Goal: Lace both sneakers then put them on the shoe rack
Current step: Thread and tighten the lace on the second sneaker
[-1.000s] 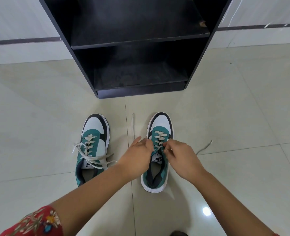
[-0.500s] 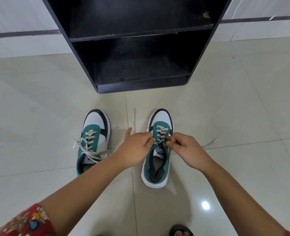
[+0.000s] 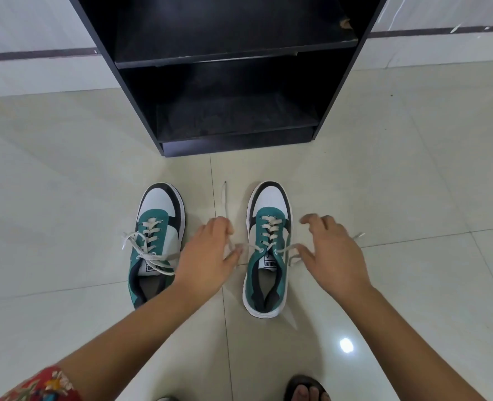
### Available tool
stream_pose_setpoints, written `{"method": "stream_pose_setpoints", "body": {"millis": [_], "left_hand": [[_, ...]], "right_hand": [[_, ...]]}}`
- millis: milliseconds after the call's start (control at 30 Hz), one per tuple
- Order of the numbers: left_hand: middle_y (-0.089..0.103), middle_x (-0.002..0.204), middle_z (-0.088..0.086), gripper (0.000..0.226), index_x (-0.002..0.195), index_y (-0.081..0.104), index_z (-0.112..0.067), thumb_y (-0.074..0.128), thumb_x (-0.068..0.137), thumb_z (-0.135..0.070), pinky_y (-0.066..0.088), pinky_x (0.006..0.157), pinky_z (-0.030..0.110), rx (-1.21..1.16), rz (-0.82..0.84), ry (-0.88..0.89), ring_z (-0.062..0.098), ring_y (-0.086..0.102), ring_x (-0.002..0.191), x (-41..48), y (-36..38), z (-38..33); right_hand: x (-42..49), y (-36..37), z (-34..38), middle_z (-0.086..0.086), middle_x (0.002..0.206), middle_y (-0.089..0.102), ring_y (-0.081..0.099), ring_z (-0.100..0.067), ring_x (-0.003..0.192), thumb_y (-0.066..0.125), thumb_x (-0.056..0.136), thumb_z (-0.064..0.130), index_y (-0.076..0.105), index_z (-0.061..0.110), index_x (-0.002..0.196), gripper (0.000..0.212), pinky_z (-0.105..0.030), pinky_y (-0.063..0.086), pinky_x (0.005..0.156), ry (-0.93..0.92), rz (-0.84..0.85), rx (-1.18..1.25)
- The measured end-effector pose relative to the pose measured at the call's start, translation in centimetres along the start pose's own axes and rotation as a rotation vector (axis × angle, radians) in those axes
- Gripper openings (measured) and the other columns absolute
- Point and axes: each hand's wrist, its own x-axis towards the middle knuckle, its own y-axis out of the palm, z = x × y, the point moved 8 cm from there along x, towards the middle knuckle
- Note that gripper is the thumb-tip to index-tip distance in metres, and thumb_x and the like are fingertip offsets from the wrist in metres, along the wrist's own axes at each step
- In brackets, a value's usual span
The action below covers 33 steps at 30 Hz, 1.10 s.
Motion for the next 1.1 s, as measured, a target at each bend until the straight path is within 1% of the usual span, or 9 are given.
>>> {"method": "stream_pose_setpoints", "body": {"millis": [100, 167, 267, 433, 567, 700, 800, 900, 1100], "left_hand": [[0.062, 0.066, -0.003, 0.042, 0.076, 0.058, -0.017, 0.037, 0.093, -0.049, 0.046, 0.059, 0.027, -0.251, 0.131, -0.249, 0.014, 0.06, 0.062, -2.0, 2.2, 0.9], [0.066, 0.075, -0.003, 0.04, 0.084, 0.064, -0.015, 0.038, 0.095, -0.042, 0.046, 0.065, 0.024, -0.618, 0.227, -0.46, 0.017, 0.063, 0.075, -2.9, 4.6, 1.2], [0.066, 0.095, -0.004, 0.027, 0.105, 0.064, -0.016, 0.047, 0.094, -0.033, 0.044, 0.084, 0.027, -0.978, 0.233, -0.63, 0.014, 0.059, 0.098, -2.4, 5.5, 0.4], [0.061, 0.116, -0.003, 0.032, 0.104, 0.067, -0.023, 0.046, 0.091, -0.042, 0.028, 0.103, 0.034, -1.397, 0.42, -0.672, 0.011, 0.048, 0.116, -1.0, 4.9, -2.7], [0.07, 0.094, -0.004, 0.033, 0.07, 0.059, -0.023, 0.04, 0.096, -0.034, 0.035, 0.083, 0.029, -1.295, 0.249, -0.517, 0.01, 0.06, 0.097, 0.6, 2.7, -3.5], [0.065, 0.107, -0.007, 0.035, 0.089, 0.063, -0.014, 0.031, 0.101, -0.022, 0.038, 0.078, 0.002, -1.01, 0.03, -0.089, -0.01, 0.057, 0.094, 2.0, -2.6, -5.4], [0.066, 0.112, 0.002, 0.032, 0.106, 0.064, -0.006, 0.035, 0.1, -0.017, 0.046, 0.076, 0.01, -0.895, 0.12, 0.141, 0.004, 0.061, 0.097, 3.0, -3.9, -6.8], [0.072, 0.097, 0.002, 0.035, 0.113, 0.065, -0.018, 0.036, 0.099, -0.031, 0.052, 0.081, 0.024, -0.695, 0.199, 0.186, 0.011, 0.067, 0.091, 3.4, -2.9, -6.5], [0.062, 0.063, -0.004, 0.041, 0.087, 0.064, -0.018, 0.03, 0.093, -0.04, 0.037, 0.055, 0.028, 0.015, -0.129, 0.286, 0.02, 0.057, 0.058, 2.2, -3.2, -4.6]], "right_hand": [[-1.2, 1.9, -2.1, 0.003, 0.072, 0.063, 0.063, -0.025, 0.073, 0.038, 0.092, 0.051, 0.057, 0.017, 0.073, 0.043, -0.033, 0.045, 0.062, 0.258, 0.141, 0.161], [-2.2, 4.8, -2.0, 0.002, 0.075, 0.07, 0.066, -0.022, 0.073, 0.041, 0.091, 0.055, 0.064, 0.018, 0.074, 0.047, -0.035, 0.05, 0.069, 0.382, 0.294, 0.513], [-1.8, 5.6, -1.2, 0.0, 0.084, 0.07, 0.061, -0.019, 0.078, 0.056, 0.091, 0.028, 0.062, 0.015, 0.071, 0.024, -0.029, 0.047, 0.07, 0.545, 0.161, 1.121], [0.5, 3.4, 1.9, -0.003, 0.082, 0.067, 0.062, -0.008, 0.074, 0.041, 0.096, 0.008, 0.06, 0.011, 0.078, 0.027, -0.016, 0.048, 0.07, 0.366, 0.128, 1.299], [0.8, 2.7, 3.5, -0.003, 0.07, 0.055, 0.053, -0.007, 0.063, 0.039, 0.098, 0.012, 0.061, 0.002, 0.09, 0.025, -0.015, 0.045, 0.065, 0.234, 0.183, 1.218], [1.2, 0.6, 4.3, 0.006, 0.072, 0.06, 0.052, -0.008, 0.066, 0.047, 0.095, 0.021, 0.065, 0.026, 0.097, 0.019, -0.023, 0.041, 0.067, 0.041, 0.157, 0.895], [0.8, -0.1, 6.1, 0.013, 0.057, 0.05, 0.043, -0.007, 0.055, 0.056, 0.09, 0.025, 0.062, 0.036, 0.082, 0.015, -0.015, 0.035, 0.054, -0.081, 0.258, 0.786], [1.0, -0.3, 5.9, -0.002, 0.059, 0.038, 0.035, -0.014, 0.056, 0.061, 0.088, 0.031, 0.058, 0.01, 0.069, 0.029, -0.026, 0.029, 0.056, -0.049, 0.215, 0.911], [1.4, -0.7, 2.9, 0.001, 0.052, 0.058, 0.055, -0.016, 0.054, 0.05, 0.094, 0.03, 0.06, 0.016, 0.068, 0.032, -0.031, 0.046, 0.063, 0.118, 0.009, 0.917]]}}
